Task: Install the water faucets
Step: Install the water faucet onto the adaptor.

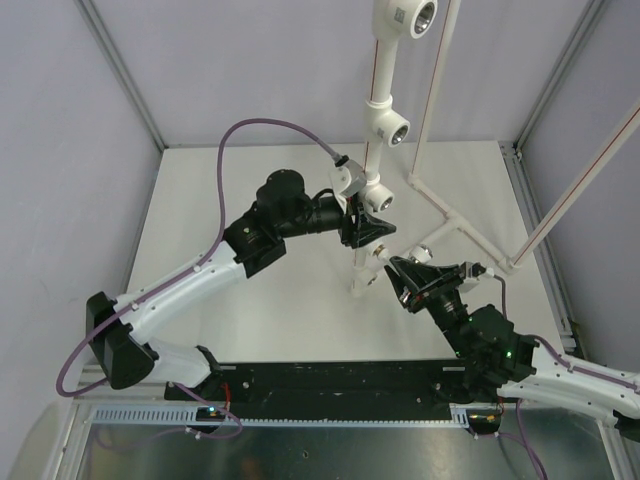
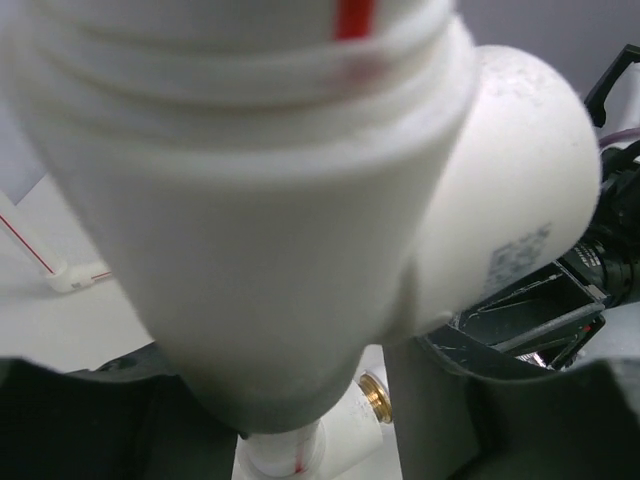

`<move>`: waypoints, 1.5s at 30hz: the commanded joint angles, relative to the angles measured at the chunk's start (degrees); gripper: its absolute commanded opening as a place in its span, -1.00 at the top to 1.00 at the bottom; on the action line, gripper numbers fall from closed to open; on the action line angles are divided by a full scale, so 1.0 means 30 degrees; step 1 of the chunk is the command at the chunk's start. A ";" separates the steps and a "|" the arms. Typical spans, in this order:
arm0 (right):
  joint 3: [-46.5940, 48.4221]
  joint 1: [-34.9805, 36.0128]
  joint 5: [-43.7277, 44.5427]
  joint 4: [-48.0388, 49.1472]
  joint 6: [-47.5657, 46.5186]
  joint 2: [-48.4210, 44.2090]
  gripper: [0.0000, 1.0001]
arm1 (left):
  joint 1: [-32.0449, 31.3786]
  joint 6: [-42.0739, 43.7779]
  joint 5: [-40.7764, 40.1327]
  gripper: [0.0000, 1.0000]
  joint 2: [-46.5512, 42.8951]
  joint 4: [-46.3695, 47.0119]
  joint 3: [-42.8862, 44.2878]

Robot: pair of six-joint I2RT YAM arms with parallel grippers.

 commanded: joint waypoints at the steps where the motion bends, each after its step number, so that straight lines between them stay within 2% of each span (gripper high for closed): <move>1: -0.0562 0.0210 0.4549 -0.2102 0.6366 0.0236 1.00 | -0.0247 -0.0582 0.1342 -0.05 0.0051 0.0430 0.0900; 8: -0.0720 0.1119 0.5633 -0.2494 0.8442 0.0250 1.00 | -0.0218 -0.0613 0.1052 -0.03 0.0425 0.0428 0.1137; 11: -0.0723 0.1299 0.5664 -0.2458 0.8385 0.0257 1.00 | -0.0239 -0.0724 0.1052 -0.06 0.0624 0.0426 0.1241; 13: -0.0708 0.1317 0.5513 -0.2289 0.7451 0.0186 0.92 | -0.0223 -0.0785 0.1069 -0.09 0.0725 0.0426 0.1282; 15: -0.0697 0.1299 0.5343 -0.2246 0.6434 0.0072 0.57 | -0.0233 -0.0844 0.1088 -0.12 0.0772 0.0426 0.1329; 18: -0.0709 0.1293 0.5251 -0.2255 0.4882 -0.0282 -0.11 | -0.0226 -0.0892 0.1134 -0.15 0.0850 0.0426 0.1368; 20: -0.0778 0.1308 0.5278 -0.2230 0.4063 -0.0542 -0.46 | -0.0219 -0.0900 0.1170 -0.16 0.0862 0.0426 0.1373; 23: -0.0847 0.1305 0.5356 -0.2293 0.3102 -0.0955 -0.80 | -0.0225 -0.0928 0.1221 -0.18 0.0924 0.0441 0.1410; 25: -0.0879 0.1318 0.5399 -0.2394 0.2710 -0.1180 -0.94 | -0.0226 -0.0953 0.1251 -0.18 0.0946 0.0430 0.1427; 30: -0.0954 0.1353 0.5471 -0.2395 0.0615 -0.1903 -0.99 | -0.0232 -0.0961 0.1226 -0.20 0.0904 0.0422 0.1420; 37: -0.0811 0.1369 0.4194 -0.1593 -0.5897 -0.3728 -0.99 | -0.0177 -0.0947 0.1113 -0.33 0.0855 0.0426 0.1389; 45: 0.0294 0.1412 0.1702 -0.3928 -0.9849 -0.5119 -0.99 | -0.0104 -0.1185 0.0392 -0.46 0.1028 0.0426 0.1408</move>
